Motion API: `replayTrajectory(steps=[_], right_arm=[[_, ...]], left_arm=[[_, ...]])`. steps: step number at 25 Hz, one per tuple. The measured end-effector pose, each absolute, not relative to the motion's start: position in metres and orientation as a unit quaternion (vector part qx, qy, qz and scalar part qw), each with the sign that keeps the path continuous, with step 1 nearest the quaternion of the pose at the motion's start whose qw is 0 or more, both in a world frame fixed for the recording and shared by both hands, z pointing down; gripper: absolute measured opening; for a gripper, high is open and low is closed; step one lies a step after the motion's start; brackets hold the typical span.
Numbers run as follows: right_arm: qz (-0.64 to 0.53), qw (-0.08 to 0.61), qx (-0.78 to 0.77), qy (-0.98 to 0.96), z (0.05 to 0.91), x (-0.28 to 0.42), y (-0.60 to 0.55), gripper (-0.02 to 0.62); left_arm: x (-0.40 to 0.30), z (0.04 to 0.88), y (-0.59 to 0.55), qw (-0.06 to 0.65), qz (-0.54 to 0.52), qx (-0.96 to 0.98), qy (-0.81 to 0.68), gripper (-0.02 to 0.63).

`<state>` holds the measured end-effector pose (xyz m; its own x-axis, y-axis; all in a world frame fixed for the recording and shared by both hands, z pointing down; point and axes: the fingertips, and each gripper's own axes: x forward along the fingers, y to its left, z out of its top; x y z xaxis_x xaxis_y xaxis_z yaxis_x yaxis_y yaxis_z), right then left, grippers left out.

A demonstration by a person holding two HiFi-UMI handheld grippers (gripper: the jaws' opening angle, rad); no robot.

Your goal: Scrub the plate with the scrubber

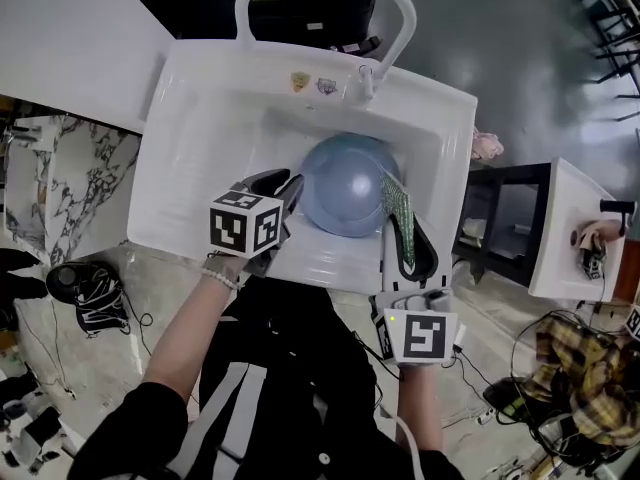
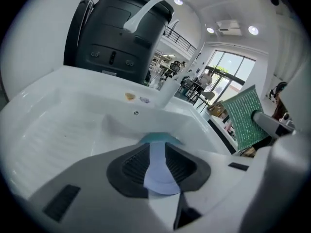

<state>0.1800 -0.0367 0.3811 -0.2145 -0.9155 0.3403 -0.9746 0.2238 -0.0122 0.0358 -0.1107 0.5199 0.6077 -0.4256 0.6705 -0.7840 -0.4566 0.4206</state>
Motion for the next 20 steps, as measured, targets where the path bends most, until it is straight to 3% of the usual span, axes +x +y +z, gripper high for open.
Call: replayTrajectory(steps=[10,20], right_arm=[[0.145,0.139,0.627,-0.753,0.409,0.187,-0.043,0.095],[0.162,0.143,0.637,-0.74,0.423,0.19,-0.045,0.095]], left_arm=[[0.044,0.606,-0.123,0.418,0.323,0.769,-0.36,0.174],[0.036,0.672,-0.117,0.47,0.388,0.705,-0.363,0.175]])
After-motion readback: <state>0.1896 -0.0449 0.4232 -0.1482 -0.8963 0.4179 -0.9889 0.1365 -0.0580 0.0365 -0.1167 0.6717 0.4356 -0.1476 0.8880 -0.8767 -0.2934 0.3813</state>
